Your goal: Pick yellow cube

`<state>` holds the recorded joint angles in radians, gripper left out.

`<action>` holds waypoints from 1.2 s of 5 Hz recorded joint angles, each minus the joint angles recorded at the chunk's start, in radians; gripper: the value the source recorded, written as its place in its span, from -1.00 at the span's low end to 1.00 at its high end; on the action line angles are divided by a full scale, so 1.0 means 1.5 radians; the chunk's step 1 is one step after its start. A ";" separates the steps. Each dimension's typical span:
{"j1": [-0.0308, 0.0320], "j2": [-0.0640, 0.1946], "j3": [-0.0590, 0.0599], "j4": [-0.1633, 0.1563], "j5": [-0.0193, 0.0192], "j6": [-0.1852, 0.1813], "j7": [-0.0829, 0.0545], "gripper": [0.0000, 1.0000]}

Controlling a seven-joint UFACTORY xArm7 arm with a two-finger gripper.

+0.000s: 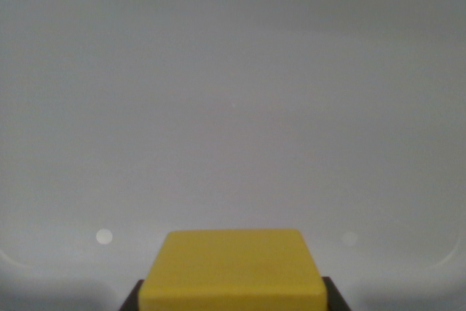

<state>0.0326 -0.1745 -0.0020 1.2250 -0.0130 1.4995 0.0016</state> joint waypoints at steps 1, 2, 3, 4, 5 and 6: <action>0.0000 -0.006 0.000 0.008 0.0001 0.014 0.000 1.00; 0.0000 -0.006 0.000 0.008 0.0001 0.014 0.000 1.00; 0.0000 -0.010 0.000 0.014 0.0002 0.024 0.000 1.00; 0.0000 -0.010 0.000 0.014 0.0002 0.024 0.000 1.00; 0.0000 -0.013 0.000 0.019 0.0002 0.032 0.000 1.00; 0.0000 -0.013 0.000 0.019 0.0002 0.032 0.000 1.00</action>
<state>0.0326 -0.1937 -0.0019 1.2532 -0.0127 1.5468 0.0010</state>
